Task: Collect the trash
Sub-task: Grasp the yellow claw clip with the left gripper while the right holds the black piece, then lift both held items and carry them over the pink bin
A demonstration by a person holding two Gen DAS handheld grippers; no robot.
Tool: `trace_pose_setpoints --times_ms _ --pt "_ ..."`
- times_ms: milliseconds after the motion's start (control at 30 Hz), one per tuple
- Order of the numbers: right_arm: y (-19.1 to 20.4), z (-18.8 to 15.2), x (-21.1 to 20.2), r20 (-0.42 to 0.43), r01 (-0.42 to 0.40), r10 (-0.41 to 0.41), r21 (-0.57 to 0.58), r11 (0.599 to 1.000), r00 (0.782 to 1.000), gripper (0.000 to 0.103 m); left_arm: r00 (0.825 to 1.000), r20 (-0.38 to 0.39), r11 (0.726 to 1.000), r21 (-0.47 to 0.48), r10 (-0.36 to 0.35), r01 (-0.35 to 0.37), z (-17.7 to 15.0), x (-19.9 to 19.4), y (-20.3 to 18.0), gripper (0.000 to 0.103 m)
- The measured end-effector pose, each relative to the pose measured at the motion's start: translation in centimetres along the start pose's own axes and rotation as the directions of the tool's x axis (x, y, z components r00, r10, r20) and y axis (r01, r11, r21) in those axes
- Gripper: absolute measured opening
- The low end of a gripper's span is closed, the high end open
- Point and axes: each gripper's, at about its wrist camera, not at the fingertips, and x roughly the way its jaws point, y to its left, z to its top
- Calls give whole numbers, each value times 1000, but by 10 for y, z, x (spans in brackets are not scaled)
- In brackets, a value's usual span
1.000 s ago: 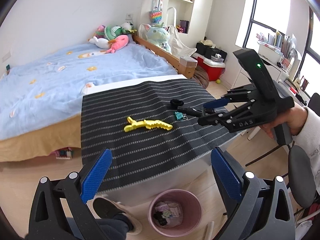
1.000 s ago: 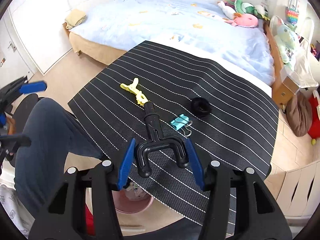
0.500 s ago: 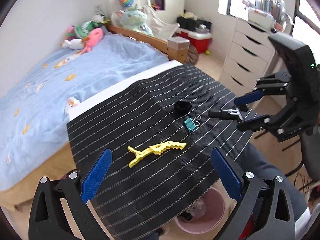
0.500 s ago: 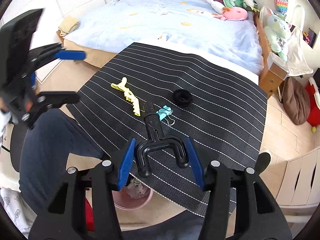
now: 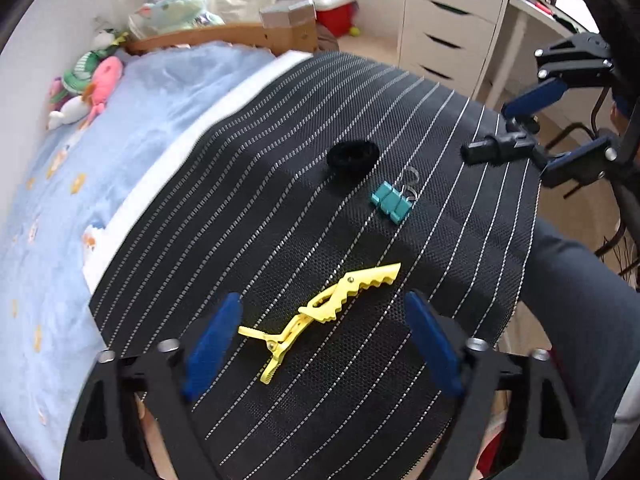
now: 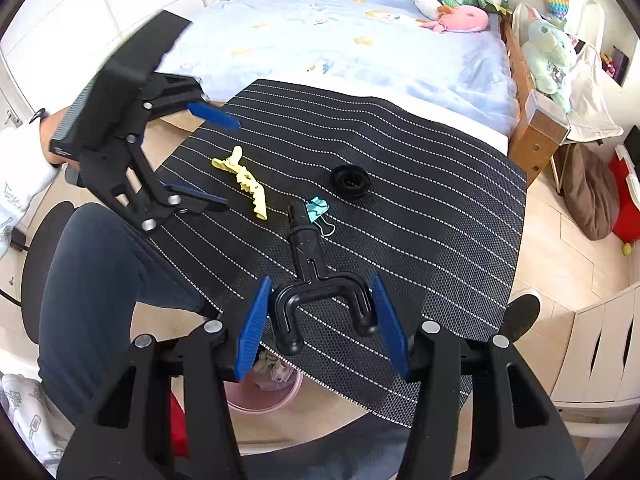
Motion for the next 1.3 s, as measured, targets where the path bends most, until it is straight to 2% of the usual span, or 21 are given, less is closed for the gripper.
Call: trace_pose_setpoints --times_ms 100,167,500,667,867,1300 --pt "-2 -2 1 -4 0 0 4 1000 1000 52 1000 -19 1000 -8 -12 12 -3 8 1 68" --pt "-2 -3 2 -4 -2 2 4 1000 1000 52 1000 -23 1000 -14 -16 16 -5 10 2 59" --pt "0 -3 6 -5 -9 9 5 1000 1000 52 999 -28 997 -66 -27 25 -10 12 2 47" --pt "0 -1 8 -3 -11 11 5 1000 1000 52 999 -37 996 -85 -12 8 -11 10 1 25" --pt "2 0 7 11 -11 11 10 1000 1000 52 1000 -14 988 -156 13 -15 -15 4 4 20" --pt "17 -5 -14 81 -14 14 1 1000 997 52 993 102 959 -283 58 -27 -36 -47 -7 20"
